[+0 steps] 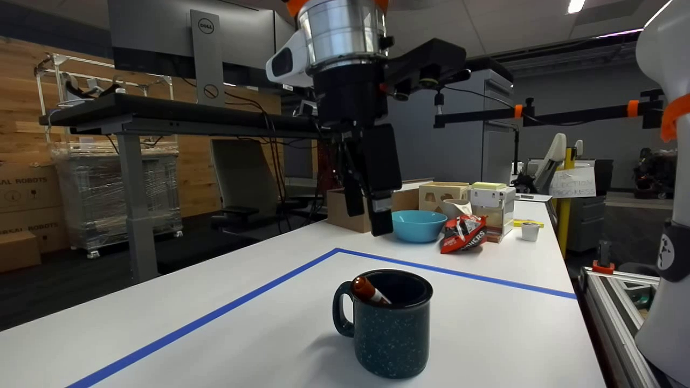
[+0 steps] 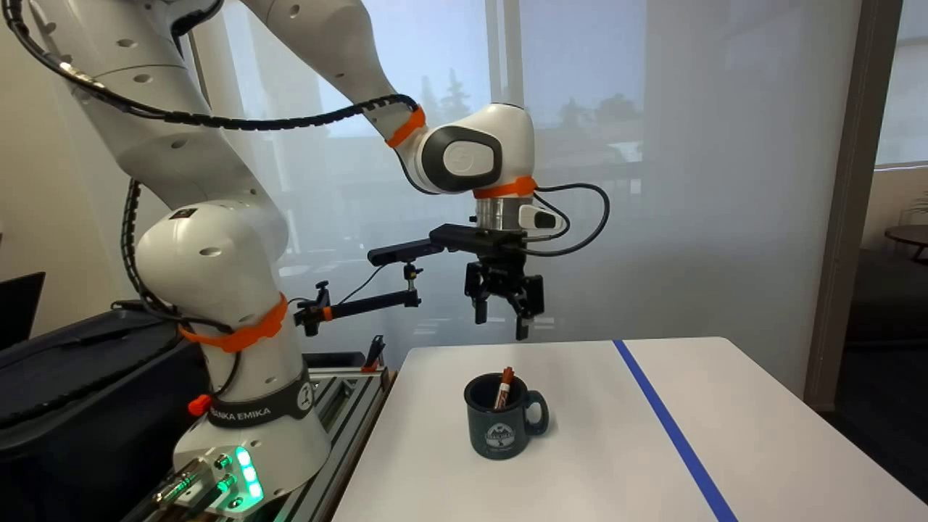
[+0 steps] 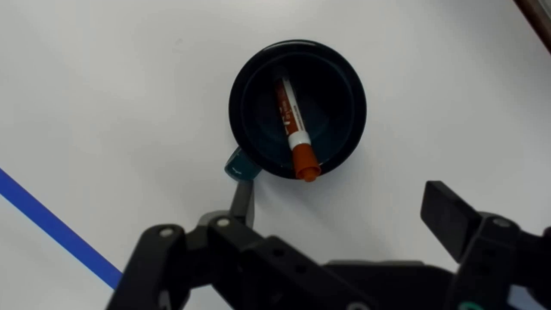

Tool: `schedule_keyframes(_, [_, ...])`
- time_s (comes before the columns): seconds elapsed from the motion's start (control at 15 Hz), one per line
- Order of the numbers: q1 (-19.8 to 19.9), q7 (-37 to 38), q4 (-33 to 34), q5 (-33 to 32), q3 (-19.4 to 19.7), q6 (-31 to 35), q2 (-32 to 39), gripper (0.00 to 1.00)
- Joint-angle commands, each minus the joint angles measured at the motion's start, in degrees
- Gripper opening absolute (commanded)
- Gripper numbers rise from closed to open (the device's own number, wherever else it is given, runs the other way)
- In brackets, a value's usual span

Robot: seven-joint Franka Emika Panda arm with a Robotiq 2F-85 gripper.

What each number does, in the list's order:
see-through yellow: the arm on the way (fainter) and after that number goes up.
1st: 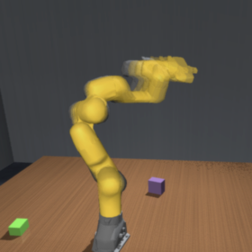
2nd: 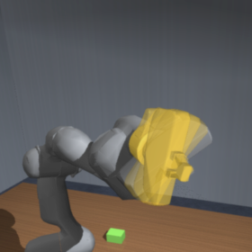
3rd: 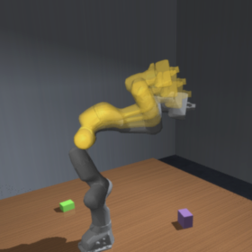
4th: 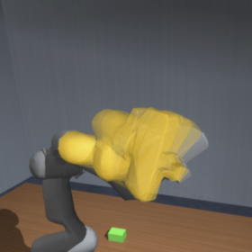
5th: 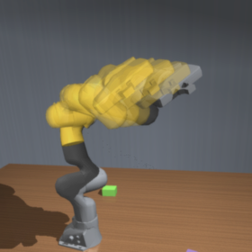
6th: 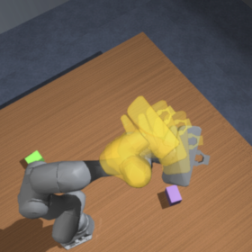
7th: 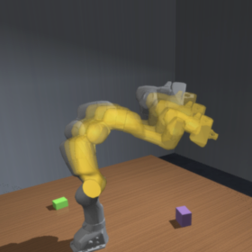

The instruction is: Remove the marker from the cup

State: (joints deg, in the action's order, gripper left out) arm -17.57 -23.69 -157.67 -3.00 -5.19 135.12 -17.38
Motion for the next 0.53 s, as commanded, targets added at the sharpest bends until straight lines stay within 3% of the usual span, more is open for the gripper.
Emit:
schedule_keyframes(0.0, [0.20, -1.41, 0.05, 2.08, -0.21, 2.11, 2.20, 1.00])
schedule_keyframes(0.47, [1.41, -1.38, 0.06, 2.09, -0.23, 4.09, 5.19, 1.00])
